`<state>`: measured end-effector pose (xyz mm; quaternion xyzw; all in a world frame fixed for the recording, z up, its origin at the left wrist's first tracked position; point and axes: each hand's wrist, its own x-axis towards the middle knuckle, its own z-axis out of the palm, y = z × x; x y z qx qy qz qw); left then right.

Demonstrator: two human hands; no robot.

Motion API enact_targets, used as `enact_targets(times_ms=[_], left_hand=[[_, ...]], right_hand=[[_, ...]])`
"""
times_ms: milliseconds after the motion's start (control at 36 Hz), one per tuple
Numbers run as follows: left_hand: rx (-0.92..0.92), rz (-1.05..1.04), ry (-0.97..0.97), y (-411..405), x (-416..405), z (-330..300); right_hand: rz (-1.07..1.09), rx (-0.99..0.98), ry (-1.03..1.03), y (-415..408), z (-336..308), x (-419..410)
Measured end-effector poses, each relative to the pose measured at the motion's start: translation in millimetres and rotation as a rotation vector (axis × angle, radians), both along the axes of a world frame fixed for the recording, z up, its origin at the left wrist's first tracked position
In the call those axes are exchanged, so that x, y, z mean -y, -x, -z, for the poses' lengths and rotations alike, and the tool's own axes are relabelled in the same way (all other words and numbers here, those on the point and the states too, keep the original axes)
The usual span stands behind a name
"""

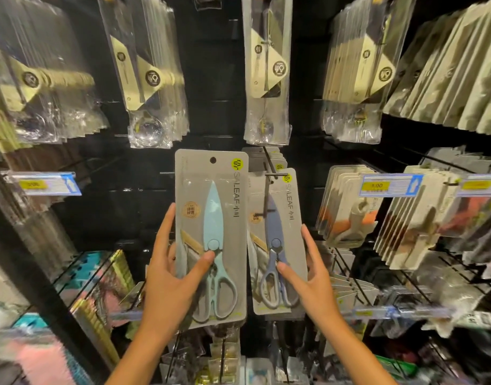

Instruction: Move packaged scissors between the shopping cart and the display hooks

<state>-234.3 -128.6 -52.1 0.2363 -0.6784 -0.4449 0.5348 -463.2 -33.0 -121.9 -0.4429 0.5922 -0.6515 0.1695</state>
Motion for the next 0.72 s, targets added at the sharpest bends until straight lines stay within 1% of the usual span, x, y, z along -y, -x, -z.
enact_targets(times_ms=[139, 333, 556, 722], left_hand=[[-0.013, -0.004, 0.025, -1, 5, -4], [-0.026, 0.001, 0.033, -8, 6, -8], [-0.029, -0.023, 0.045, -12, 8, -10], [-0.02, -0.012, 0.047, -11, 10, -10]], right_hand=[[0.069, -0.071, -0.024, 2, 6, 25], [0.186, -0.227, -0.196, 7, 11, 56], [0.24, -0.382, -0.329, 24, 14, 81], [0.221, -0.435, -0.329, 30, 10, 81]])
